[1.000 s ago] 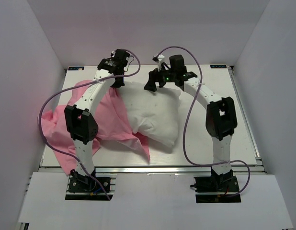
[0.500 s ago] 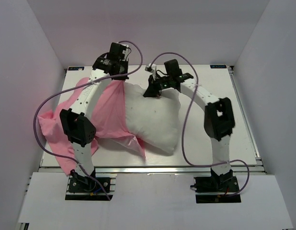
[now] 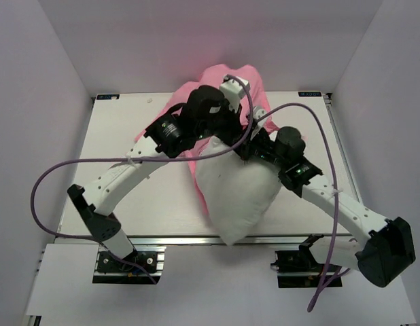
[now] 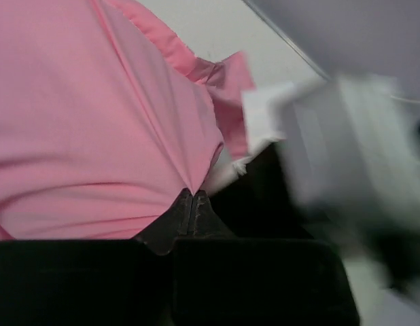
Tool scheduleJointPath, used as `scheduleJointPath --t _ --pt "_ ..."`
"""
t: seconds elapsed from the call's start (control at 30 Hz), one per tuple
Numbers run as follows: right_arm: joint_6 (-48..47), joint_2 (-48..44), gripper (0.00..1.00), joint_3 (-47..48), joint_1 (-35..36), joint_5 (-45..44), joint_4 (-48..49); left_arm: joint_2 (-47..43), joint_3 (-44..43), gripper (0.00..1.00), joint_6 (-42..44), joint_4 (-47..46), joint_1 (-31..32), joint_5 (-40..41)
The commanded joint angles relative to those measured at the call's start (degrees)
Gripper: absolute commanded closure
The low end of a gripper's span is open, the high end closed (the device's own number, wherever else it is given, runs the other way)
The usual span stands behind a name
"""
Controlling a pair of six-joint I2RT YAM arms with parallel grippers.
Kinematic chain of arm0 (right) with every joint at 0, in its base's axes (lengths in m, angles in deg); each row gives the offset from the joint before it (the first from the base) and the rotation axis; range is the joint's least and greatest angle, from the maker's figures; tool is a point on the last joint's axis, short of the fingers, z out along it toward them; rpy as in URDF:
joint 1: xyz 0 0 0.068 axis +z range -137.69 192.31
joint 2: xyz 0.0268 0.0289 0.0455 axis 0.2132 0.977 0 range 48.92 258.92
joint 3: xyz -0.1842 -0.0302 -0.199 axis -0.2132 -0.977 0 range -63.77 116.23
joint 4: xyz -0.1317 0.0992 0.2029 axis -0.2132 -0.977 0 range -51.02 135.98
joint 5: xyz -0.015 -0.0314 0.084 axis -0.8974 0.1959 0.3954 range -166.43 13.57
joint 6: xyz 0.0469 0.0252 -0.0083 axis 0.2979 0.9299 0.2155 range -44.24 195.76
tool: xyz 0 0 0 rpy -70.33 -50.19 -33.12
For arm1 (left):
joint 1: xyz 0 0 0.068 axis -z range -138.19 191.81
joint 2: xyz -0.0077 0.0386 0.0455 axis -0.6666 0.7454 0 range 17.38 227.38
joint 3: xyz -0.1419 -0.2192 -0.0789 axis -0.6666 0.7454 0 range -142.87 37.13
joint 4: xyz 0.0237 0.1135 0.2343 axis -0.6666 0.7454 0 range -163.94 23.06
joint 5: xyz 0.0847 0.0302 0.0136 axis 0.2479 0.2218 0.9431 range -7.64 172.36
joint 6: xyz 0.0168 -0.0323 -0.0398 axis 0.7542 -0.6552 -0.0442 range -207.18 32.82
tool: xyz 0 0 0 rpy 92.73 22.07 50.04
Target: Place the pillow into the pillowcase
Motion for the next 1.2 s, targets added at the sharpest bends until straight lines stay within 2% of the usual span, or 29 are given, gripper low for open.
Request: scheduleJointPath --t 0.0,0.07,0.17,0.27,0.4,0.6,0.83,0.9,1.0,1.1,1.17 --pt "5.85 4.50 1.00 -8.93 0.57 -24.80 9.98 -10.88 9.33 1.00 -7.76 -11.66 5.40 -10.21" --pt "8.73 4.93 1.00 -13.26 0.57 -37.07 12.80 -16.58 20.12 1.00 -11.45 -15.55 5.84 -10.04" --pt "16.19 6.25 1.00 -19.33 0.66 -48.36 13.50 -20.03 25.17 1.00 -13.13 -14.95 5.84 -7.50" --pt "19.99 7.13 1.00 -21.01 0.74 -51.21 17.88 -21.18 28.26 1.00 -13.58 -15.39 5.84 -9.51" --pt "22.73 6.70 1.00 -22.77 2.67 -49.89 23.43 -20.32 36.15 1.00 -14.11 -15.04 5.84 -10.31" --pt "26.85 0.46 1.00 -29.70 5.76 -55.69 27.83 -18.03 49.87 1.00 -17.09 -22.59 5.84 -11.79" --pt "31.34 0.98 1.00 -33.58 6.11 -55.08 27.48 -15.48 60.42 1.00 -20.52 -39.10 5.93 -30.58" --pt "31.61 2.29 1.00 -33.94 6.28 -54.91 27.83 -12.32 59.92 1.00 -20.96 -43.51 6.63 -36.72" --pt "30.99 4.22 1.00 -33.50 6.63 -53.33 28.10 -8.63 57.37 1.00 -20.00 -43.08 8.12 -38.34" --pt "29.24 5.20 1.00 -32.19 6.63 -51.57 26.79 -8.18 53.60 0.98 -19.30 -37.91 8.22 -33.62" --pt "29.41 4.41 1.00 -30.16 6.63 -52.61 22.15 -8.36 48.87 0.82 -18.16 -29.69 8.22 -23.44"
